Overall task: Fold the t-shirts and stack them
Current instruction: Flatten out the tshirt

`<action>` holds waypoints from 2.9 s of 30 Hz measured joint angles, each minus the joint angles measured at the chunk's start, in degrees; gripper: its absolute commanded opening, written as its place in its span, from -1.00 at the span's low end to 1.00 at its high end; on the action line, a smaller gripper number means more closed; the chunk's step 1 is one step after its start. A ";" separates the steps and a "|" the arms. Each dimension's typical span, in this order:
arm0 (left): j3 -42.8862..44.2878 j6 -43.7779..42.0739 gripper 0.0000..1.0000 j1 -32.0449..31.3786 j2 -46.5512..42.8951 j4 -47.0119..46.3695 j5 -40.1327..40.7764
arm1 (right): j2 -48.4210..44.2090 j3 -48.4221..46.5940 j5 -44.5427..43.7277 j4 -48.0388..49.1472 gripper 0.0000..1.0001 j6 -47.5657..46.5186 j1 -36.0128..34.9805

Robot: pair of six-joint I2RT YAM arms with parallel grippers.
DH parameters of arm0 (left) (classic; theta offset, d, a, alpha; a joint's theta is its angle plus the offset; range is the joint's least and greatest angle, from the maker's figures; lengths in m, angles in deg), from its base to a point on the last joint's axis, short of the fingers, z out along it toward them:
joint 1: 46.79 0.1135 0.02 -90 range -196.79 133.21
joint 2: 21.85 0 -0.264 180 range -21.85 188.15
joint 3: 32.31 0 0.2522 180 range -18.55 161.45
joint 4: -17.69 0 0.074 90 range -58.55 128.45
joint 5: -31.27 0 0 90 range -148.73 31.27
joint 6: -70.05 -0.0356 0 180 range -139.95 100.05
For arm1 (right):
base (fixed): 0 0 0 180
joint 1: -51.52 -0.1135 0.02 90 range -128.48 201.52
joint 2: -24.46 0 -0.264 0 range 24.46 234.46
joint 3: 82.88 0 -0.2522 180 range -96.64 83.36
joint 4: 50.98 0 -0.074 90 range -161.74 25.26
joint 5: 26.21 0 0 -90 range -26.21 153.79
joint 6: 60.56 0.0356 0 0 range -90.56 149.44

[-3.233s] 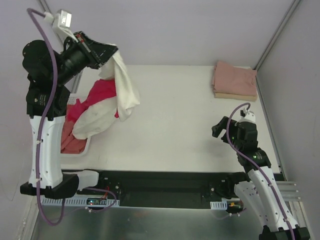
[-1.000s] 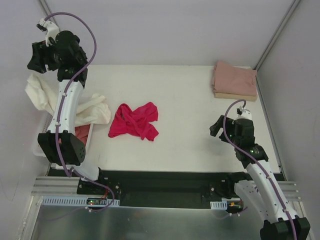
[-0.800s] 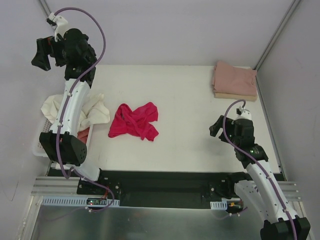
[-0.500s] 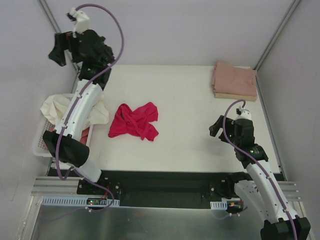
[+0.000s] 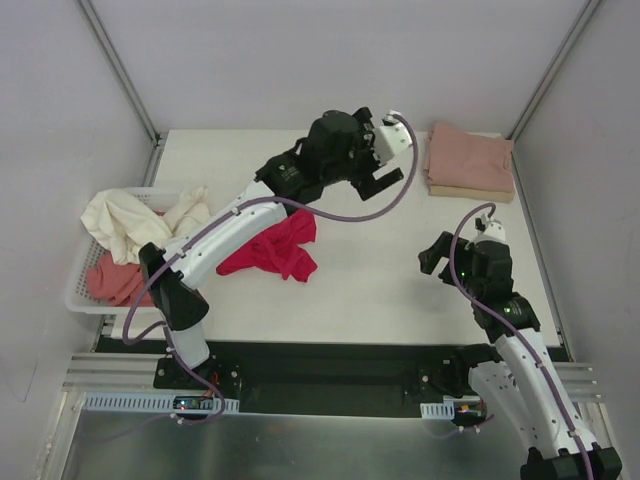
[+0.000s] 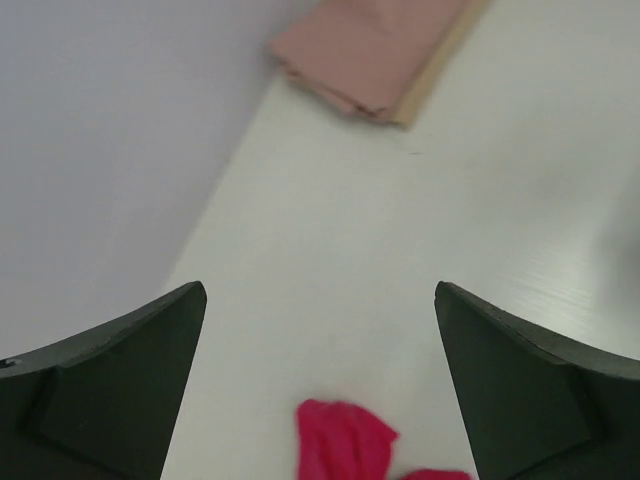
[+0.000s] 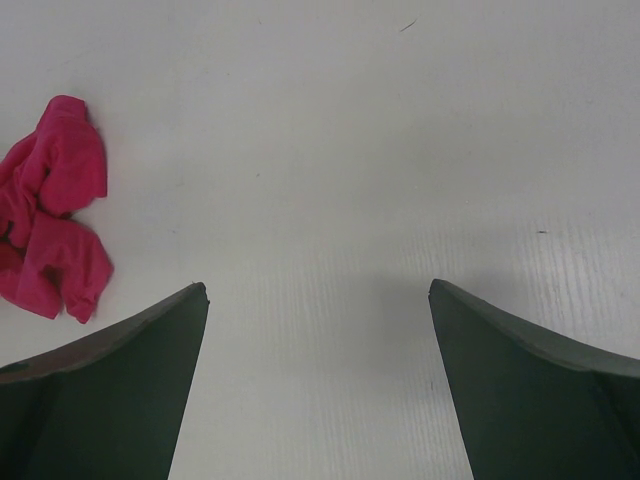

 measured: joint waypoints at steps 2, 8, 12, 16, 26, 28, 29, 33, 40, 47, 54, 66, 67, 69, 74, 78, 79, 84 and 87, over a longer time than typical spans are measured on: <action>0.52 7.41 0.99 4.39 -0.09 4.33 -13.86 | -0.52 0.00 -0.11 -0.07 0.93 0.00 0.00; -10.58 36.24 0.99 16.70 -3.30 6.43 -24.35 | -0.76 0.00 -0.24 -0.07 0.93 0.00 0.00; -25.75 48.87 0.98 14.25 -4.11 7.87 -17.07 | -0.39 0.00 -0.02 0.00 0.93 0.00 -0.04; -37.75 57.75 0.99 10.99 -4.11 10.54 -9.46 | 0.28 0.00 0.00 0.04 0.93 0.02 -0.11; -45.79 67.71 0.69 11.47 -4.02 10.54 3.37 | 3.82 0.17 0.20 1.16 0.93 0.04 -0.44; -46.69 68.65 0.33 11.47 -3.87 10.60 4.72 | 4.04 0.35 0.24 1.31 0.93 0.04 -0.48; -46.80 69.09 -0.13 11.47 -3.52 10.73 5.29 | 4.20 0.37 0.22 1.36 0.93 0.07 -0.55; -46.47 69.94 -1.00 11.50 -0.24 10.16 7.34 | 4.94 0.37 0.24 1.70 0.93 0.07 -0.74; -42.91 67.23 -1.00 9.16 0.00 11.37 8.90 | 4.98 0.42 0.61 1.81 0.93 0.04 -1.07; -28.33 58.14 -1.00 -0.33 -10.34 11.89 8.44 | 5.22 1.07 4.87 4.52 0.93 -0.02 -2.21; -14.73 51.65 -1.00 -0.76 -18.91 8.70 3.89 | 4.37 1.31 5.18 4.85 0.93 -0.04 -2.95; -42.82 54.34 -1.00 2.38 -38.91 3.41 10.69 | 4.20 1.31 4.68 4.70 0.93 -0.13 -3.08; -47.17 55.69 -1.00 3.23 -40.04 2.89 10.62 | 4.81 1.31 4.72 4.72 0.93 -0.13 -3.13; -55.34 58.47 -1.00 5.01 -41.59 2.54 10.01 | 6.25 1.31 5.18 4.72 0.93 -0.15 -3.43; -69.42 63.95 -1.00 8.04 -44.57 1.75 7.32 | 14.71 -0.20 6.03 4.85 0.93 -0.61 -7.41; -75.58 67.17 -1.00 9.35 -49.35 1.31 5.75 | 26.16 -6.60 3.85 4.61 0.93 -1.31 -13.62; -76.28 67.73 -1.00 9.38 -50.27 1.03 5.62 | 29.68 -9.44 2.64 4.24 0.94 -1.57 -15.45; -78.12 69.81 -1.00 9.38 -52.19 -1.38 4.50 | 46.66 -24.90 -1.68 4.22 0.94 -2.05 -20.37; -78.97 70.73 -1.00 9.53 -52.41 -1.99 4.50 | 55.74 -32.04 -4.15 4.90 0.84 -0.57 -21.66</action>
